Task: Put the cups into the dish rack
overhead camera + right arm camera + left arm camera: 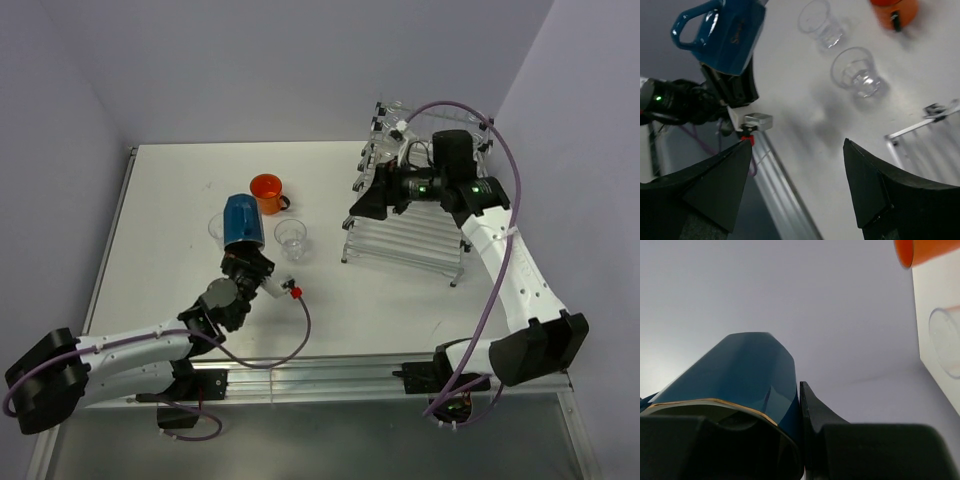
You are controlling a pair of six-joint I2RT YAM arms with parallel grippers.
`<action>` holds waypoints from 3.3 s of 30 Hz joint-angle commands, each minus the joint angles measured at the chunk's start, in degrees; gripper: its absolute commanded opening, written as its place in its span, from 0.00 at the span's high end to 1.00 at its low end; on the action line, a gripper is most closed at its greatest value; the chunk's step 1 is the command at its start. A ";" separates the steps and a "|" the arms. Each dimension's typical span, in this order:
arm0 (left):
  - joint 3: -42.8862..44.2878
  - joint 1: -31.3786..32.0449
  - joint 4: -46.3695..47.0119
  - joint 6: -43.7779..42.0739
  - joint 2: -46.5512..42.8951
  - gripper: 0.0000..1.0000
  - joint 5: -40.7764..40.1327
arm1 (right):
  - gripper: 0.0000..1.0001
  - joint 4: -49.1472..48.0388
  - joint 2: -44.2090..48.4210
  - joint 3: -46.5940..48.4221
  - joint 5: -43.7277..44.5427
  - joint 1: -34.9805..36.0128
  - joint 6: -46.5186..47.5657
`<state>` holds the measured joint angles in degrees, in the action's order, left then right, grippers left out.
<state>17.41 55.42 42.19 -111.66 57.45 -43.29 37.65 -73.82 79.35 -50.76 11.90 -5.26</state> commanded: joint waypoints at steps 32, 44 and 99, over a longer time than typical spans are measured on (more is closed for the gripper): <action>1.48 25.09 -17.32 -16.40 -1.29 1.00 10.16 | 0.32 31.63 -11.43 -5.95 -25.68 11.74 1.32; 3.51 29.66 -24.00 -12.27 0.91 1.00 8.22 | 0.38 0.51 -10.46 -25.47 -36.08 16.22 -35.43; 13.88 32.47 -35.17 2.76 14.44 0.96 -0.39 | 1.00 9.37 -17.76 -22.22 -23.68 21.76 -23.75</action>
<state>26.87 87.74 0.73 -108.84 72.14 -42.78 47.42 -92.97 55.18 -73.03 31.64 -32.05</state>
